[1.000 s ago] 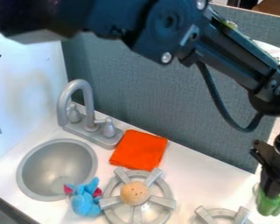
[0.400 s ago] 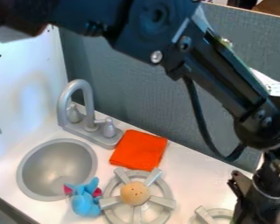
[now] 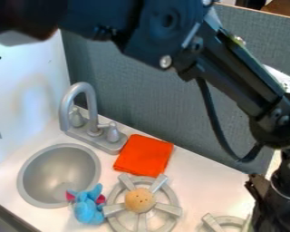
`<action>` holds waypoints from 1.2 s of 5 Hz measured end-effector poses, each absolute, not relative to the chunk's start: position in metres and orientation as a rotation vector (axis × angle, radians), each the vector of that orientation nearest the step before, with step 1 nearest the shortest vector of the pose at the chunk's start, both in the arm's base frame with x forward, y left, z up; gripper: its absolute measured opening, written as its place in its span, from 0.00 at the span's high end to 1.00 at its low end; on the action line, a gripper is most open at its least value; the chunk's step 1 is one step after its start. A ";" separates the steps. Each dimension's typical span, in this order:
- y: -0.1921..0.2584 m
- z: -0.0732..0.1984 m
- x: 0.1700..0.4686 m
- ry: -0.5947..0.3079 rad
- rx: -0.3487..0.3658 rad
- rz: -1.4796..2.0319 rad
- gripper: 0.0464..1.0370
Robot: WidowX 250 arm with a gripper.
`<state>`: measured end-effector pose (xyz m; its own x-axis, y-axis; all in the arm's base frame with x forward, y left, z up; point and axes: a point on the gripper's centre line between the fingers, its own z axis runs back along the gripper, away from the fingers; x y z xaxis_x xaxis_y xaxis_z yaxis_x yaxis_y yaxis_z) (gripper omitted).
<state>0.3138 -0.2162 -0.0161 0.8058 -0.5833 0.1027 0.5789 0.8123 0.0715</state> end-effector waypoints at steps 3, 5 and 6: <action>-0.202 -0.033 0.317 -0.070 0.094 -0.574 0.94; -0.195 -0.038 0.315 -0.034 0.102 -0.567 0.94; -0.195 -0.041 0.313 -0.014 0.077 -0.573 0.90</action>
<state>0.3135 -0.1948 -0.0413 0.8402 -0.5423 -0.0084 0.5412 0.8374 0.0768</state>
